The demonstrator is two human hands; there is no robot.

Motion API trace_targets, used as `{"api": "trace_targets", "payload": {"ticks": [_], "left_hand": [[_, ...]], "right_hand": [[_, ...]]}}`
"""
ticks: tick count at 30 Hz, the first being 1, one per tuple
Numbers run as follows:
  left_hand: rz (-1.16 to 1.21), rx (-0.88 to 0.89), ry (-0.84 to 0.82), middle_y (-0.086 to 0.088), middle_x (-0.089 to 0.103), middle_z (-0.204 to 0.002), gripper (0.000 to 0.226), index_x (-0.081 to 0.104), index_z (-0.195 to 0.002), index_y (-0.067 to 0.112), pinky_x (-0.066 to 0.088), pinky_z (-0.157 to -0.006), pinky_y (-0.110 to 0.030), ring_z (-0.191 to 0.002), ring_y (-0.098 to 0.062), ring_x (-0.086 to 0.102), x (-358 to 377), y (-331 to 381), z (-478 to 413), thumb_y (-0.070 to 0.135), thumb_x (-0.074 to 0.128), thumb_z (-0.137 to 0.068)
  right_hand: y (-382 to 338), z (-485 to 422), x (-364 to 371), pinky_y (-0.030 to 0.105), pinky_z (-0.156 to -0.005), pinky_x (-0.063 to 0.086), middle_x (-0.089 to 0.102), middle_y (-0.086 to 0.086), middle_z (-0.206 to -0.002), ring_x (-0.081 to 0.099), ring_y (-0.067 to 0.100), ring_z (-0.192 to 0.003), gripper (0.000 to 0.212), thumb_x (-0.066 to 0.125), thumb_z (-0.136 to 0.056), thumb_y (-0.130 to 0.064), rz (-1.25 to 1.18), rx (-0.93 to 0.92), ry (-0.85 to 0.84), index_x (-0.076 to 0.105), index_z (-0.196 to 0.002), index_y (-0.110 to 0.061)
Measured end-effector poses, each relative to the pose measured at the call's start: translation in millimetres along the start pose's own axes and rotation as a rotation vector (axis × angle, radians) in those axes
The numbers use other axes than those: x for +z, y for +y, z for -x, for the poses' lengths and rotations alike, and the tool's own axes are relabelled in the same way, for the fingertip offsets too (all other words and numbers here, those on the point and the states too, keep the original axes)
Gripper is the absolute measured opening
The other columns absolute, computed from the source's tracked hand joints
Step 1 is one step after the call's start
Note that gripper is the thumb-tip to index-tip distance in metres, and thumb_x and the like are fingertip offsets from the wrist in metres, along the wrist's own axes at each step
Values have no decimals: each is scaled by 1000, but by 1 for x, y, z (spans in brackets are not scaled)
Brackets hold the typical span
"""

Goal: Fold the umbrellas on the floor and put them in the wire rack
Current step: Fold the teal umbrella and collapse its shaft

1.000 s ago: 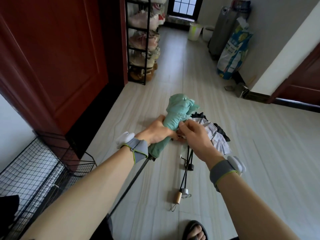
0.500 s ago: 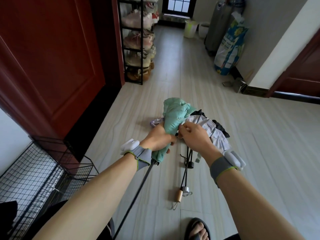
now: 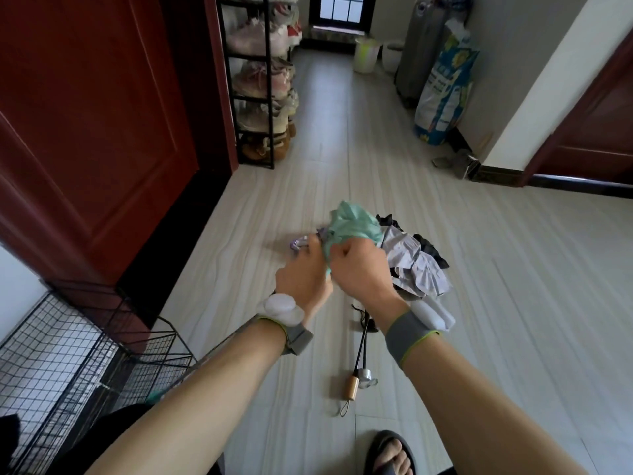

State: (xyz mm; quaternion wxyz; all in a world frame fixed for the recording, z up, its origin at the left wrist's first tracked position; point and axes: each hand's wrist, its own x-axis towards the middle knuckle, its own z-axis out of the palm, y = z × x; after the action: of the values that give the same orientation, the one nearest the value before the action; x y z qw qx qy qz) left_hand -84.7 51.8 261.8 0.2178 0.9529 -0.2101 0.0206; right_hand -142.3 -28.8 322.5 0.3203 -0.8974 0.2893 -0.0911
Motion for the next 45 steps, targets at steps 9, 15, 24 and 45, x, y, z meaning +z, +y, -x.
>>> {"api": "trace_targets", "payload": {"ticks": [9,15,24,45], "left_hand": [[521,185,-58,-9,52,-121,58,31,-132,12,55,-75,-50,-95,-35,62,-11,22,33,21,67,-88],[140,448,168,-8,49,-120,42,37,-121,17,54,-54,-45,-85,-32,60,-8,10,42,8,61,-88],[995,-67,-800,-9,69,-89,42,64,-115,5,59,-77,-45,-79,-27,69,-49,3,0,16,82,-79],[751,-94,-451,-8,68,-74,14,66,-89,13,54,-54,-31,-55,-22,59,-53,-10,-21,16,74,-77]], "right_hand": [[25,-13,-23,30,-57,41,59,-1,-60,58,22,-67,65,66,-78,-76,-215,179,31,53,-61,-15],[33,-7,-31,38,-81,56,73,1,-87,66,25,-90,65,62,-71,-80,-174,147,67,74,-90,-20],[47,1,-40,15,-41,41,68,-10,-62,57,2,-47,12,71,-94,-19,-768,56,-134,66,-84,-17],[41,-18,-9,36,-64,32,51,-14,-56,42,17,-64,25,49,-84,-27,-618,129,-122,63,-64,-20]]}}
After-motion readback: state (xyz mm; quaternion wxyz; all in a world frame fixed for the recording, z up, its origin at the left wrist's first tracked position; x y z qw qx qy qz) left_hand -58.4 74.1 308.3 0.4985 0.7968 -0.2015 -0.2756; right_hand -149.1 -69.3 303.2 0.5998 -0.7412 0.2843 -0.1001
